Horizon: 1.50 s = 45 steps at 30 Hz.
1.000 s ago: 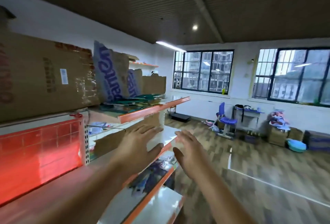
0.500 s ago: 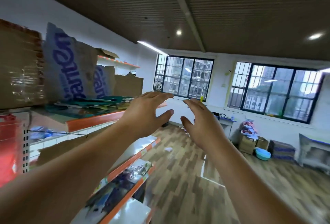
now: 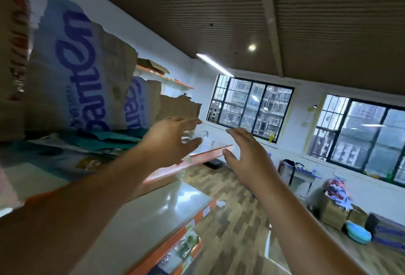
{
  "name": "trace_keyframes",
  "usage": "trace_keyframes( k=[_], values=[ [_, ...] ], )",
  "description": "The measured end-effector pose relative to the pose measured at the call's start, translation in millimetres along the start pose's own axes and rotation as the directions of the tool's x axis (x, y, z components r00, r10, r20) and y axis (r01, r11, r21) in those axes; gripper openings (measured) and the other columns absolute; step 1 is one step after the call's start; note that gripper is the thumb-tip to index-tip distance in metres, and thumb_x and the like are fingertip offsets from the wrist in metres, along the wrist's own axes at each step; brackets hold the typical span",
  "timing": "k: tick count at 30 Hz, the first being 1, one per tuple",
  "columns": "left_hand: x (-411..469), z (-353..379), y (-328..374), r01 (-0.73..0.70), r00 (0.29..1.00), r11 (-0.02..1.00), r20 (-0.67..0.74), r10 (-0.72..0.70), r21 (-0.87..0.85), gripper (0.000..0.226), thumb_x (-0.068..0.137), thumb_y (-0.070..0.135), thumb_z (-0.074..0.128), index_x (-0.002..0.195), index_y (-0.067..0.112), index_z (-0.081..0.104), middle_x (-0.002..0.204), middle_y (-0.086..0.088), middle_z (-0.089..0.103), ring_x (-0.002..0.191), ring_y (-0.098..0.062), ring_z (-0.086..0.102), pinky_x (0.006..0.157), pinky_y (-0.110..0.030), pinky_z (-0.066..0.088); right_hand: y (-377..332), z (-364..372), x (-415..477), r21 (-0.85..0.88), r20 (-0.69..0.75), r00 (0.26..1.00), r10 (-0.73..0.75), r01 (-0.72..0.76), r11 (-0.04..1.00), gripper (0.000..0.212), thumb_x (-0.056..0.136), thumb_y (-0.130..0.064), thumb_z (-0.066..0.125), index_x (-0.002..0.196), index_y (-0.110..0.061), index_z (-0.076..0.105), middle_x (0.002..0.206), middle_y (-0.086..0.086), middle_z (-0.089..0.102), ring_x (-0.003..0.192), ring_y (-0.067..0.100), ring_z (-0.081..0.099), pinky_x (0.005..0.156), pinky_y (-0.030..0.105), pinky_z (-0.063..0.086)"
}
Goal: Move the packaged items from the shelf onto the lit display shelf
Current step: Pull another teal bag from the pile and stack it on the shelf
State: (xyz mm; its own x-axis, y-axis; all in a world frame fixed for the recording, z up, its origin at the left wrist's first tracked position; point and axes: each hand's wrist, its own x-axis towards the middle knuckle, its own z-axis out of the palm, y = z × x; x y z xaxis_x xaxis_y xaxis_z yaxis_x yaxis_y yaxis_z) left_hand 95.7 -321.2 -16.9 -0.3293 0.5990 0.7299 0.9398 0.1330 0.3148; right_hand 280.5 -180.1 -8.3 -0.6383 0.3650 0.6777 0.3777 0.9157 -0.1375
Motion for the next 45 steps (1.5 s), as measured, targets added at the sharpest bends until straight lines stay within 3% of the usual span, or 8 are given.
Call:
trace_keyframes(
  k=[5,17,22,27,32,37,43,45],
  values=[
    [59,-2,-42,0.113,0.989,0.983,0.081,-0.125,0.144,0.060,0.093,0.062,0.058,0.148,0.045,0.043,0.151,0.006,0.051,0.131,-0.023,0.053,0.103,-0.038,0.048,16,50,57,0.064,0.017,1.000,-0.006,0.005,0.998,0.056,0.098,-0.038,0.058,0.150,-0.031,0.041,0.159,-0.008,0.034,0.145,0.012,0.033,0.112,0.030,0.031],
    [142,42,-90,0.212,0.926,0.928,0.241,-0.291,0.305,0.045,0.093,0.053,0.064,0.135,0.036,0.059,0.124,0.007,0.066,0.093,-0.009,0.062,0.074,-0.025,0.052,72,147,177,0.278,-0.022,0.992,-0.125,0.127,0.952,0.052,0.096,-0.032,0.063,0.145,-0.025,0.049,0.150,-0.004,0.049,0.132,0.018,0.051,0.102,0.028,0.039],
    [180,78,-121,0.258,0.802,0.811,0.352,-0.483,0.526,0.046,0.090,0.055,0.065,0.132,0.036,0.064,0.131,0.010,0.064,0.109,-0.012,0.059,0.097,-0.033,0.049,102,203,242,0.337,0.014,0.970,-0.241,0.223,0.915,0.050,0.093,-0.030,0.062,0.142,-0.024,0.054,0.144,0.001,0.055,0.131,0.023,0.051,0.102,0.030,0.041],
    [203,121,-154,0.289,0.673,0.743,0.424,-0.606,0.603,0.047,0.088,0.054,0.066,0.132,0.039,0.063,0.123,0.010,0.065,0.102,-0.013,0.060,0.090,-0.033,0.051,118,257,298,0.478,0.244,0.847,-0.472,0.319,0.819,0.047,0.096,-0.023,0.063,0.142,-0.021,0.054,0.134,-0.004,0.060,0.122,0.015,0.057,0.099,0.016,0.043],
    [188,133,-164,0.292,0.736,0.722,0.336,-0.589,0.627,0.015,0.095,0.040,0.061,0.108,0.037,0.068,0.095,0.009,0.068,0.084,-0.009,0.063,0.078,-0.035,0.056,103,285,337,0.581,0.408,0.625,-0.665,0.384,0.717,0.052,0.089,-0.036,0.073,0.138,-0.028,0.058,0.132,-0.007,0.063,0.112,0.010,0.059,0.080,0.014,0.045],
    [179,135,-166,0.203,0.825,0.696,0.262,-0.501,0.689,0.031,0.103,0.040,0.054,0.073,0.031,0.058,0.070,0.008,0.057,0.061,-0.006,0.052,0.061,-0.032,0.046,73,293,375,0.668,0.513,0.361,-0.778,0.401,0.627,0.069,0.081,-0.052,0.075,0.143,-0.034,0.051,0.137,-0.013,0.057,0.121,0.007,0.054,0.107,0.032,0.042],
    [180,114,-163,0.277,0.904,0.703,0.072,-0.422,0.655,0.029,0.102,0.043,0.042,0.089,0.031,0.065,0.077,0.008,0.063,0.070,-0.005,0.058,0.066,-0.033,0.049,75,314,394,0.935,0.189,0.503,-0.844,0.171,0.311,0.047,0.078,-0.073,0.063,0.112,-0.042,0.066,0.108,-0.021,0.072,0.103,0.000,0.067,0.090,0.025,0.051],
    [182,105,-155,0.293,0.916,0.679,0.007,-0.402,0.673,0.027,0.102,0.044,0.042,0.100,0.038,0.068,0.078,0.012,0.064,0.072,-0.003,0.058,0.064,-0.027,0.047,90,320,403,0.982,0.171,0.571,-0.803,-0.031,0.186,0.071,0.063,-0.085,0.066,0.110,-0.032,0.071,0.112,-0.003,0.074,0.104,0.017,0.071,0.095,0.041,0.053]
  ],
)
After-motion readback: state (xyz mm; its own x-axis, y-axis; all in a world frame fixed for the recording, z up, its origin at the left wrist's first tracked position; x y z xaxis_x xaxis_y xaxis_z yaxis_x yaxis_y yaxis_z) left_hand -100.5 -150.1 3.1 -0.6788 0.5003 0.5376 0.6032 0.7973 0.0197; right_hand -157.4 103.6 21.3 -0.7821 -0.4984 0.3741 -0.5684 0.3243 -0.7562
